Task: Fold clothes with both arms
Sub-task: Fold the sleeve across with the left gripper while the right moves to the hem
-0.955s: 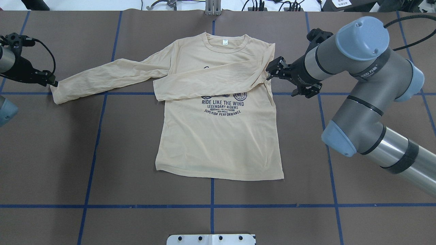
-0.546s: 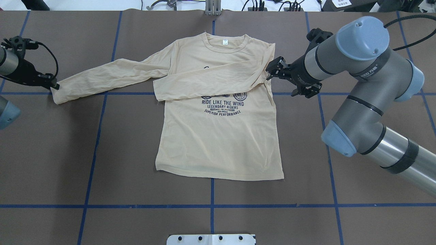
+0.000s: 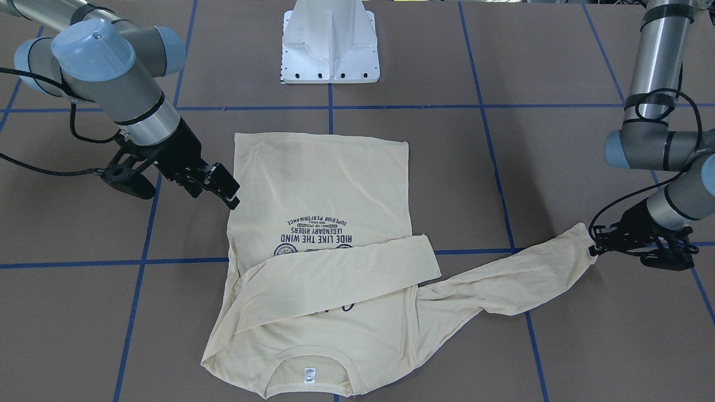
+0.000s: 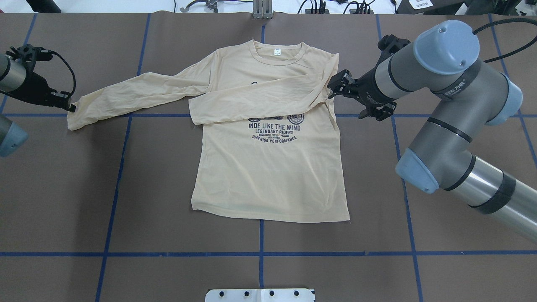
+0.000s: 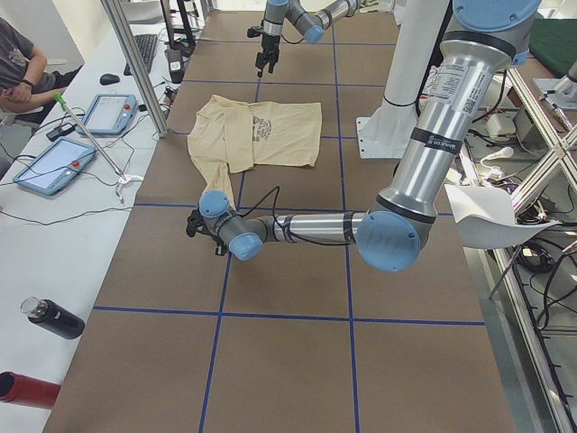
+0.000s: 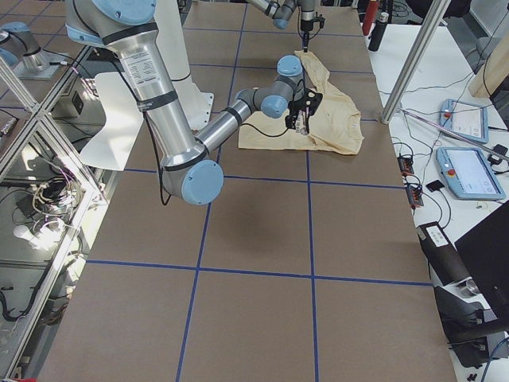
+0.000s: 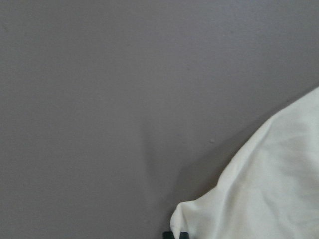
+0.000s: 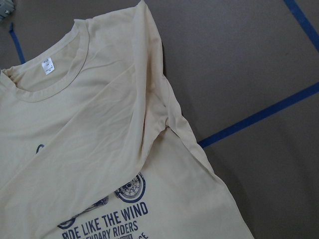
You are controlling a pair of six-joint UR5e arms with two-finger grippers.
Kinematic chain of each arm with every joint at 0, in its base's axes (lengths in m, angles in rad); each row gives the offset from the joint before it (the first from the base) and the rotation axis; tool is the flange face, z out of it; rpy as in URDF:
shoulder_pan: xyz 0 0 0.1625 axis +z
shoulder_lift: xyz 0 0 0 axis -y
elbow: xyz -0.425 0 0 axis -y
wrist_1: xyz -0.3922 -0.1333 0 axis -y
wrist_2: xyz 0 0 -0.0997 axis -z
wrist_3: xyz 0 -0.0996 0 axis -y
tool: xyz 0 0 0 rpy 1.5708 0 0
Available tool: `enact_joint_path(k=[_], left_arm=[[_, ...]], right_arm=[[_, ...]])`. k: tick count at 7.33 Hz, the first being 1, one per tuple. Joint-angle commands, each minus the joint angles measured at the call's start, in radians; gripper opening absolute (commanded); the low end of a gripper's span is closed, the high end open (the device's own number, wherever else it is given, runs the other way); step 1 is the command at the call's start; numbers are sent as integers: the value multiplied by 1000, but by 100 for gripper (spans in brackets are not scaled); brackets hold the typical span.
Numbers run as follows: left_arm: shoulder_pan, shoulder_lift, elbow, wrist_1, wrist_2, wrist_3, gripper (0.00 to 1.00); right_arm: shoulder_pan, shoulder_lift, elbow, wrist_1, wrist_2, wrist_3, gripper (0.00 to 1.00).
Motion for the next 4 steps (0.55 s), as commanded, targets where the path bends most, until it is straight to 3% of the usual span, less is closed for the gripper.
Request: enact_joint_path(k=[1,3,4], left_arm=[[-9,-5,-171,85,-92,-116,0],[47,-115,-289,89,-96,-487,0],[142,-197,-299,119,-75,-671,0]], right_arm=[[14,-12,3,3,6,-7,99],[32,-78,34,6,11,-43,99],[48,-108,37,6,11,-80,99]])
